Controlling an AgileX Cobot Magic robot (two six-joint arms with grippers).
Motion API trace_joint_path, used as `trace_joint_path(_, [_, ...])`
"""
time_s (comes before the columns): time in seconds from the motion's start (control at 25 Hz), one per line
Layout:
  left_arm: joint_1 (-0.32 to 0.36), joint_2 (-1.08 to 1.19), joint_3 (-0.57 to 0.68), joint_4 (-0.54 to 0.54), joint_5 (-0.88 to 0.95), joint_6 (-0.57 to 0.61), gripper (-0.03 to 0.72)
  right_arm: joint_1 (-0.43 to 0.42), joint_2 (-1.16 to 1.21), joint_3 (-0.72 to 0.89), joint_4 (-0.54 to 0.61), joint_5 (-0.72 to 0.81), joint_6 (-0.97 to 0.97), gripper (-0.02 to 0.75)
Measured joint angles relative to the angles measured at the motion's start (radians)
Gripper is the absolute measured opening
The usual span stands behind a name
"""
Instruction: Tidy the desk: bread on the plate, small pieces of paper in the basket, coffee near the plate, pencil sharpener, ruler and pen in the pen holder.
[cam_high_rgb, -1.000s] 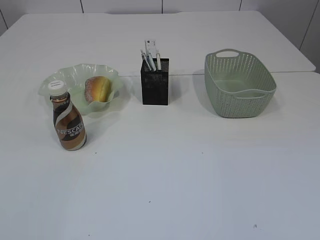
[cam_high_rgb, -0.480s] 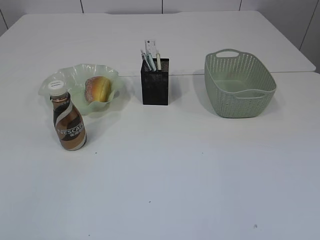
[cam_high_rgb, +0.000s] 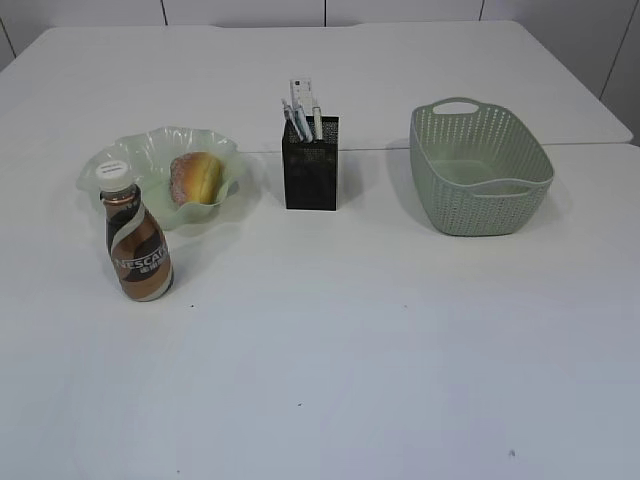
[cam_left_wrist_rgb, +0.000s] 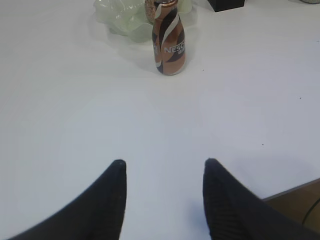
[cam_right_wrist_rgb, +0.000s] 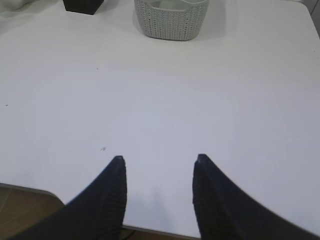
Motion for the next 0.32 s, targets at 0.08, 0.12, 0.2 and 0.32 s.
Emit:
trace_joint_path(0.08, [0.000,0.000,0.000,0.000,0.000,0.000,0.348,0.000,0.000,0.000,0.000,0.000,0.000,0.352])
trace_joint_path(0.12, [0.000,0.000,0.000,0.000,0.000,0.000,0.348,0.000,0.000,0.000,0.000,0.000,0.000,0.352])
trace_joint_path(0.2, [0.000,0.000,0.000,0.000,0.000,0.000,0.347,0.000,0.000,0.000,0.000,0.000,0.000,0.352])
trace_joint_path(0.32, [0.000,0.000,0.000,0.000,0.000,0.000,0.344,0.000,0.000,0.000,0.000,0.000,0.000,0.352])
